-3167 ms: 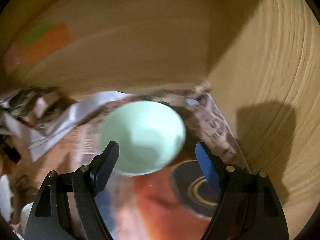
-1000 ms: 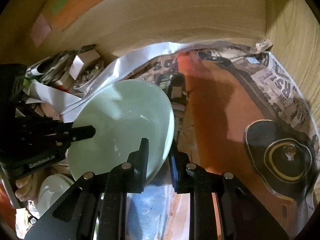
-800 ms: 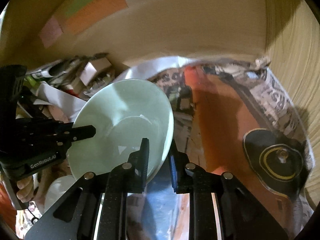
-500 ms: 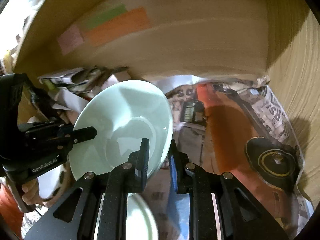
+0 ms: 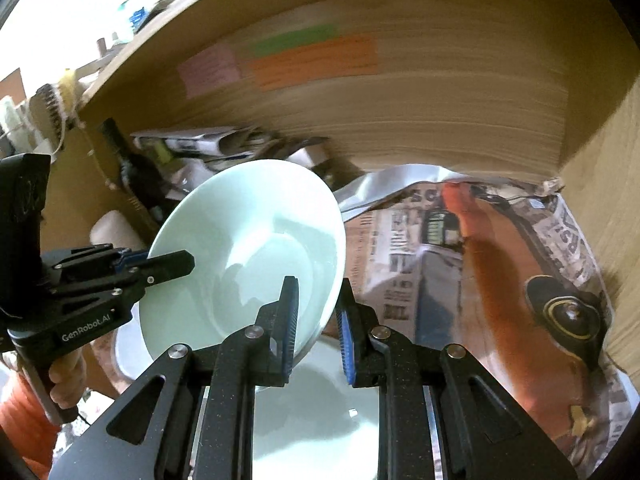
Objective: Organize plates and bowls
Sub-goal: 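Carry the mint green bowl with both grippers over the white bowl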
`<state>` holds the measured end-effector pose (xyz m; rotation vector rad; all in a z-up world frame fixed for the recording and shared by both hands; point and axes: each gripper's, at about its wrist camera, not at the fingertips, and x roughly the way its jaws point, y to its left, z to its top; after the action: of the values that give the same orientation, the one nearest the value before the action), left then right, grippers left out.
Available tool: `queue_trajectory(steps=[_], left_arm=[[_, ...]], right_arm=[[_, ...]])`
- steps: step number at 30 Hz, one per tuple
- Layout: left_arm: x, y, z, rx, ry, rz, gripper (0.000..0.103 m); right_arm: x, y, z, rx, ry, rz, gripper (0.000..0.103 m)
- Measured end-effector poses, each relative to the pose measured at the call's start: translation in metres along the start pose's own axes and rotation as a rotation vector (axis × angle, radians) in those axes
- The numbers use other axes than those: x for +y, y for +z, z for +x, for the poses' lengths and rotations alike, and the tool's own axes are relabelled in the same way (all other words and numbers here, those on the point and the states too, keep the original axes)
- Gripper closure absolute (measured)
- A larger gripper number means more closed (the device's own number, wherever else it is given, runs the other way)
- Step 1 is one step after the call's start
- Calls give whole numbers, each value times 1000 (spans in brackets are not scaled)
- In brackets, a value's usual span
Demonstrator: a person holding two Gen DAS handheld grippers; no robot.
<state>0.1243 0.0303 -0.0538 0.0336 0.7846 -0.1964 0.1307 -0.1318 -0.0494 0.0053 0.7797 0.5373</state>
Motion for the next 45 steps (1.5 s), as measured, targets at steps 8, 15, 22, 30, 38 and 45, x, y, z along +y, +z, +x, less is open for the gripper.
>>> queue_trajectory(steps=[8, 15, 22, 30, 38, 45], left_arm=[[29, -28, -29, -24, 60, -51, 89], [58, -56, -46, -34, 106, -111, 89], [80, -76, -55, -29, 142, -167, 89], [101, -96, -57, -9, 172, -218, 89], [107, -105, -48, 8, 183, -225, 89], [110, -110, -38, 31, 201, -224, 89]], right_arm=[[38, -13, 11, 28, 76, -47, 86], [67, -19, 25, 61, 129, -89, 86], [91, -25, 45, 105, 176, -116, 86], [111, -32, 66, 155, 198, -151, 86], [118, -36, 78, 186, 191, -159, 86], [121, -40, 92, 226, 184, -175, 86]])
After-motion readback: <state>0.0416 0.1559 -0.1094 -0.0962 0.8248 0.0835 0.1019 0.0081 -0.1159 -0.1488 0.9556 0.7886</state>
